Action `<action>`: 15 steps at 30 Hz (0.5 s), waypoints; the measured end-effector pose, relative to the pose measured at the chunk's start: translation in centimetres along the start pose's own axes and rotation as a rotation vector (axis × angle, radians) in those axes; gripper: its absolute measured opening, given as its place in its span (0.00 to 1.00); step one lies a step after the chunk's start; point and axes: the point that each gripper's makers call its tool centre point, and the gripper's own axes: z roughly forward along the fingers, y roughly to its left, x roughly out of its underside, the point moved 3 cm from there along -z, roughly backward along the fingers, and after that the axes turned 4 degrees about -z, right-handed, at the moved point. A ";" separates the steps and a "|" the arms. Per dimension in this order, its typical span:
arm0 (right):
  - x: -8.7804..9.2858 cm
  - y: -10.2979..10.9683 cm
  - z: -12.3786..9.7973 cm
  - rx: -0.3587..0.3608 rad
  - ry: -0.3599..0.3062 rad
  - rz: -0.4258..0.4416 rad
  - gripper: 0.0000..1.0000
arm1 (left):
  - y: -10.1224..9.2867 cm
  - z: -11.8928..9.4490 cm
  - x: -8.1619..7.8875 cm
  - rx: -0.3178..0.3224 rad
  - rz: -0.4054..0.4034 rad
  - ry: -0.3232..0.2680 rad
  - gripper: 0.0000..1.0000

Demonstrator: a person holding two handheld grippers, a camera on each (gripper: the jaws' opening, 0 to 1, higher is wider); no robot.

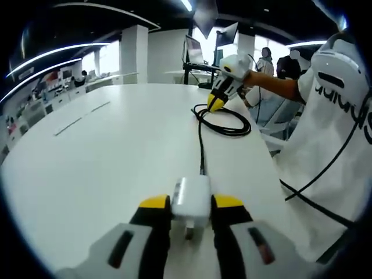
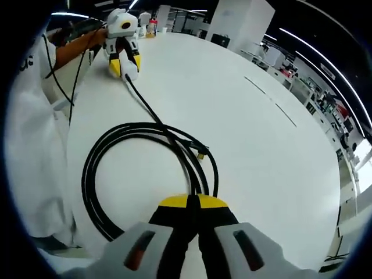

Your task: Plug the desk Type‑C cable into the charger adapter.

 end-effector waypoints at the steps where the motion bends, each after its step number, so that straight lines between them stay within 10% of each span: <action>1: -0.1 -0.2 0.1 0.002 0.000 0.000 0.02 | 0.2 0.0 -0.1 -0.008 0.010 -0.001 0.26; 15: -1.3 -2.4 1.5 0.042 -0.004 -0.005 0.02 | 3.6 0.6 -1.1 -0.048 0.010 -0.019 0.26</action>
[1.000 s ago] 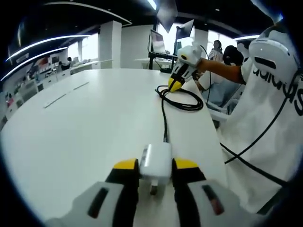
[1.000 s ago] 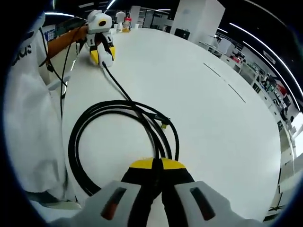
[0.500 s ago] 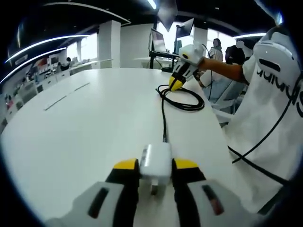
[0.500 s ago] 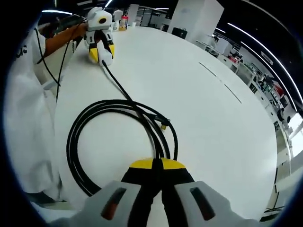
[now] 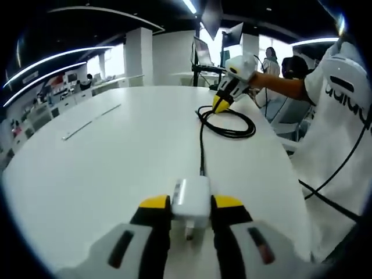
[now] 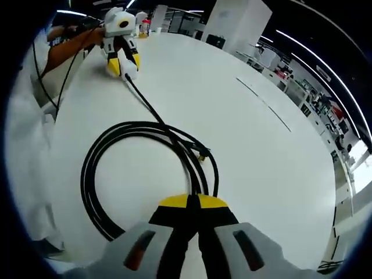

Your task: Plug the desk Type‑C cable into the charger adapter.

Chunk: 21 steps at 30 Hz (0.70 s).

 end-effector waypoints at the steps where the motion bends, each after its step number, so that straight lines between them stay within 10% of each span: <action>1: 0.0 -0.1 0.1 0.000 0.000 0.000 0.02 | 0.2 0.0 -0.1 0.000 0.004 0.000 0.26; 21: -1.3 -2.8 2.1 0.030 -0.018 0.016 0.02 | 3.7 0.2 -0.6 -0.031 -0.012 -0.038 0.25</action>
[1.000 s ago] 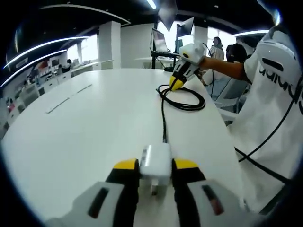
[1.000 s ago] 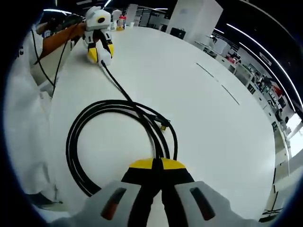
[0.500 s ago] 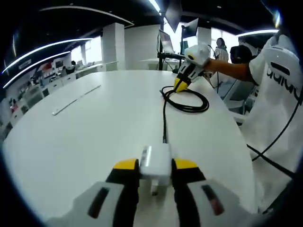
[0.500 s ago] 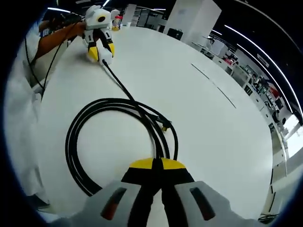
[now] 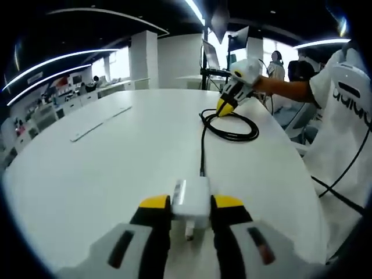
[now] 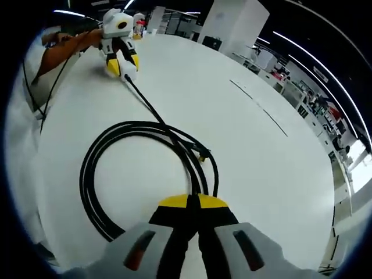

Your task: Plug the desk Type‑C cable into the charger adapter.

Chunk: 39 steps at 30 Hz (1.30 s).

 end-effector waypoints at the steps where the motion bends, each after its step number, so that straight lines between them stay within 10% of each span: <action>1: -0.1 -0.1 0.1 0.002 -0.001 0.001 0.02 | 0.2 0.0 0.0 -0.002 0.000 0.001 0.25; 39: -2.2 -5.9 4.1 0.084 0.003 -0.026 0.02 | 6.1 2.0 -2.1 -0.046 -0.022 -0.044 0.25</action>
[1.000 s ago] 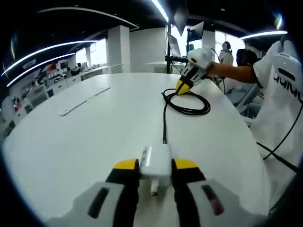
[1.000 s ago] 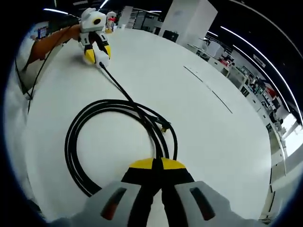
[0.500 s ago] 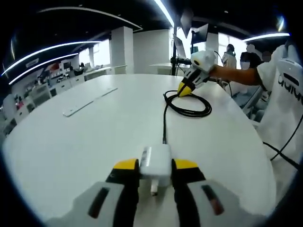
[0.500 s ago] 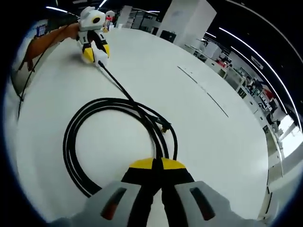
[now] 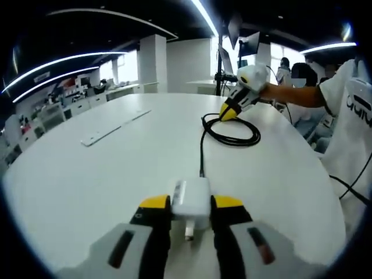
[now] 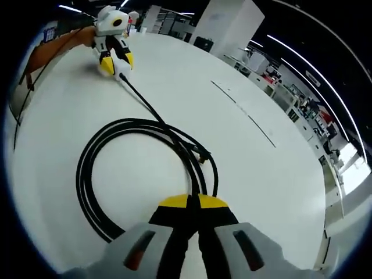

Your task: Plug the desk Type‑C cable into the charger adapter.

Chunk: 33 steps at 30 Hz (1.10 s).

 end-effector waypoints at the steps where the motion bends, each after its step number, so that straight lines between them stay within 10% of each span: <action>1: 0.0 -0.2 0.1 0.001 -0.001 -0.001 0.02 | 0.1 0.0 0.0 -0.001 0.001 -0.001 0.25; 33: -1.0 -3.4 2.7 0.049 0.002 -0.034 0.02 | 3.5 1.8 -1.5 -0.064 0.001 -0.084 0.25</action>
